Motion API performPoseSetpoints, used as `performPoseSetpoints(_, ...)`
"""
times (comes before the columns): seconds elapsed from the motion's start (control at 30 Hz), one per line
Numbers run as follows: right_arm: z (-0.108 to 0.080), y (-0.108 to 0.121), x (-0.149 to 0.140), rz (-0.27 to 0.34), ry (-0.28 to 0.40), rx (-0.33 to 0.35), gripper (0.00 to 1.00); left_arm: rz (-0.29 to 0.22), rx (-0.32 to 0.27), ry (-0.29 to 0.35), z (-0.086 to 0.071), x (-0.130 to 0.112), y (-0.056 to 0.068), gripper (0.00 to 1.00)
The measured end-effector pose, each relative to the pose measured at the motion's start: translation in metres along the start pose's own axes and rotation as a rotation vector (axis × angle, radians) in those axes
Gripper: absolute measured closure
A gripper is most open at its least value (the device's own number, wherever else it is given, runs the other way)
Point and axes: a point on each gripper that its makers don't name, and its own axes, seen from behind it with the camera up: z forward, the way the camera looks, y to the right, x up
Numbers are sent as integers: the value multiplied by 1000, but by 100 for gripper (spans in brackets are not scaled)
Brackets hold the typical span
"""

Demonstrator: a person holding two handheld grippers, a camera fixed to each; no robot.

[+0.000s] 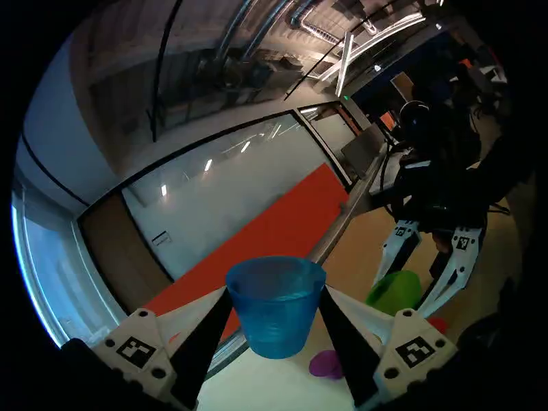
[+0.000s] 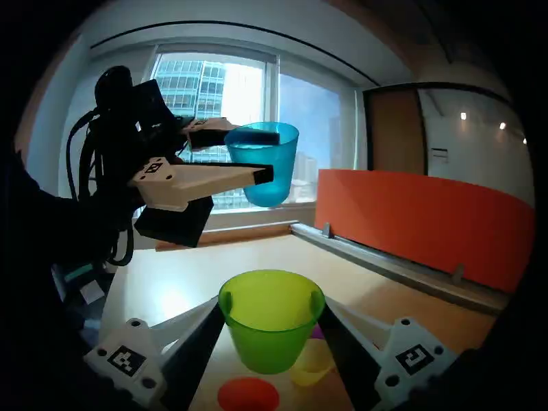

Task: Pour water

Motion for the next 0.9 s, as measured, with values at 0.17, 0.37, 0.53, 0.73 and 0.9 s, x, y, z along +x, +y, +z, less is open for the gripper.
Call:
performPoseSetpoints(0.17, 3, -2, -2, 3, -3, 10, 9, 32, -7, 0, 2, 4, 1, 15)
performPoseSetpoints(0.37, 6, -4, -4, 2, -6, 21, 9, 77, -3, 5, 5, 11, 0, 15)
performPoseSetpoints(0.53, 9, -6, -2, 0, -5, 30, 9, 118, 3, 10, 6, 15, -1, 15)
performPoseSetpoints(0.73, 10, -6, -2, -2, -6, 35, 9, 173, 12, 13, 7, 17, -4, 15)
performPoseSetpoints(0.9, 11, -6, -1, -5, -6, 39, 9, 228, 26, 15, 10, 18, -7, 15)
